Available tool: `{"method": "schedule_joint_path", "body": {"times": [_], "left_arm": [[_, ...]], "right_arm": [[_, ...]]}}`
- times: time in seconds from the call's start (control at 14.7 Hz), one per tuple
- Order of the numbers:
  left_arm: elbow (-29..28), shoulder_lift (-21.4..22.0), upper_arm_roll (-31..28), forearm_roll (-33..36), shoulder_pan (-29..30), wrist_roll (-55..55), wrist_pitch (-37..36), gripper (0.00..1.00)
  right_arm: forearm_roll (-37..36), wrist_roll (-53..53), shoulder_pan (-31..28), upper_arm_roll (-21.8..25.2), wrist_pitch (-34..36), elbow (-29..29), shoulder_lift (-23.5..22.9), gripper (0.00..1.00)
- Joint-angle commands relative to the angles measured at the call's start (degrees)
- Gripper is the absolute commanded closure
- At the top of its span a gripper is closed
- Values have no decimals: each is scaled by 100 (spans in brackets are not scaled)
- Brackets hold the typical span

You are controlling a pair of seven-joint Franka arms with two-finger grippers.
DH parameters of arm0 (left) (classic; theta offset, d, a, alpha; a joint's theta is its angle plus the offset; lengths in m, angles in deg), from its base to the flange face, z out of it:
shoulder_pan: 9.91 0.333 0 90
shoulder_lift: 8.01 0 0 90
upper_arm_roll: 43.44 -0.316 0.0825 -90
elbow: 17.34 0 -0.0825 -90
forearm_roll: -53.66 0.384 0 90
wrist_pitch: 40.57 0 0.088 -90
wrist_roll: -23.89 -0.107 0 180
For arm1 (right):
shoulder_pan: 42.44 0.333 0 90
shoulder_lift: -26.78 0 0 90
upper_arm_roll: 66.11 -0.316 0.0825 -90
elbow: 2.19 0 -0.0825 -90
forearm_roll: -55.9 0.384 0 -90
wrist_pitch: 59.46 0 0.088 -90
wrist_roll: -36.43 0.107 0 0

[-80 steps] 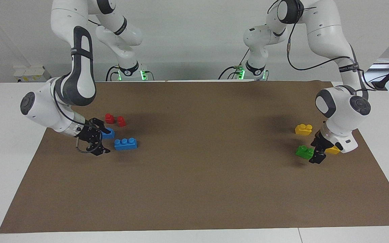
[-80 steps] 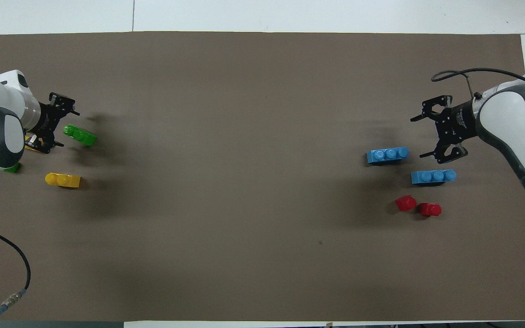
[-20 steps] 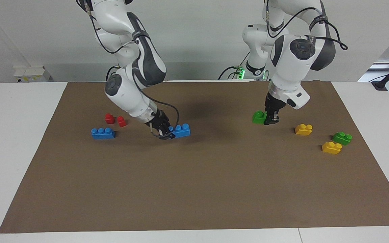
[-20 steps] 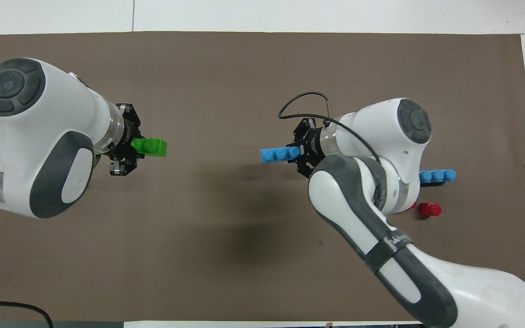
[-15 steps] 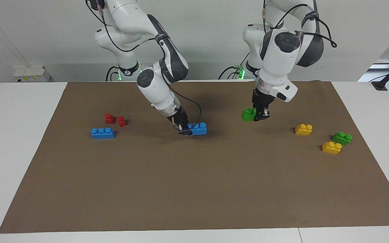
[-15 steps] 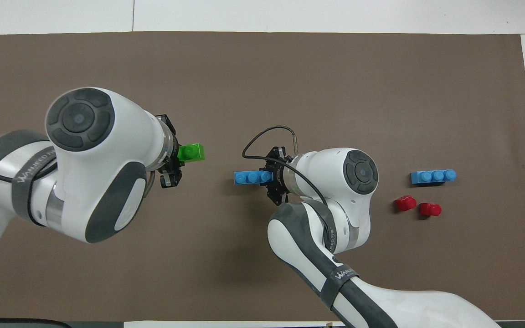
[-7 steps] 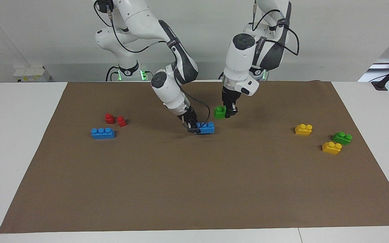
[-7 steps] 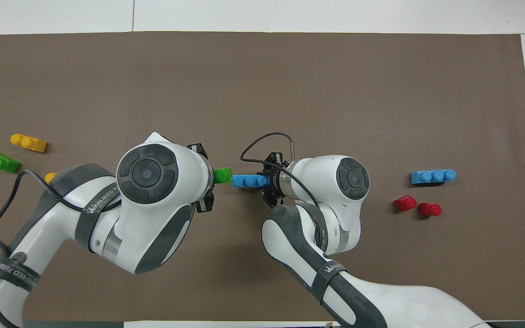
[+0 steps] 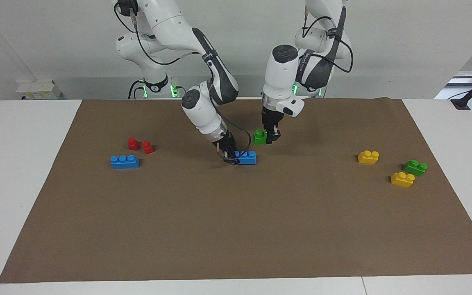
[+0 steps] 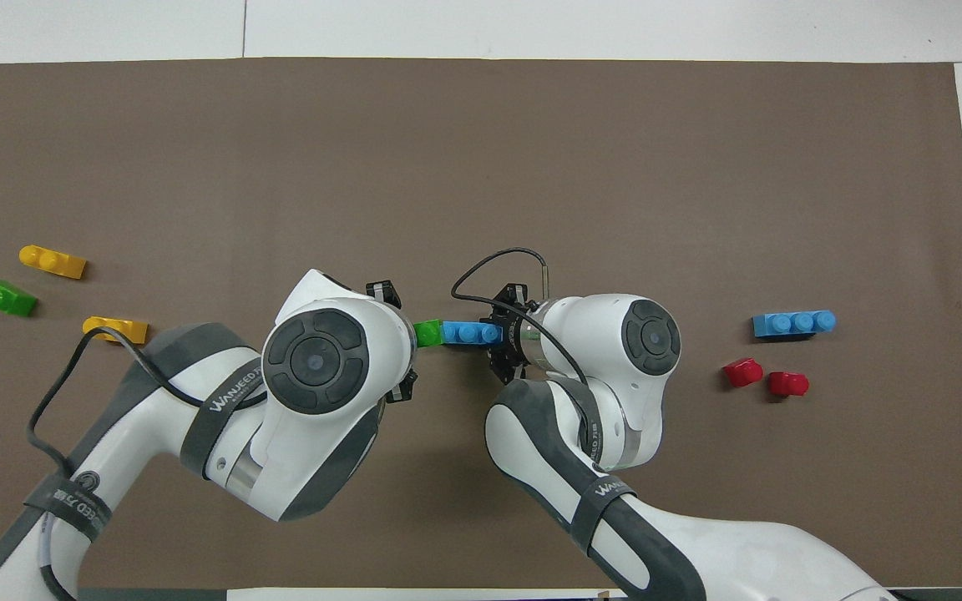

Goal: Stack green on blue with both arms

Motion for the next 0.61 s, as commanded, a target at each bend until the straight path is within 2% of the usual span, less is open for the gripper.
{"method": "schedule_joint_path", "body": {"times": [0.0,0.54], "left_arm": [[-157,-83,-89,264,-225,387,333,100],[-148,-470,-89,589,-392,844,825,100]], "right_arm": [[118,34,21,-5,-125,-66,27,100],[118,26,30,-5,-143,-127,-52,100]]}}
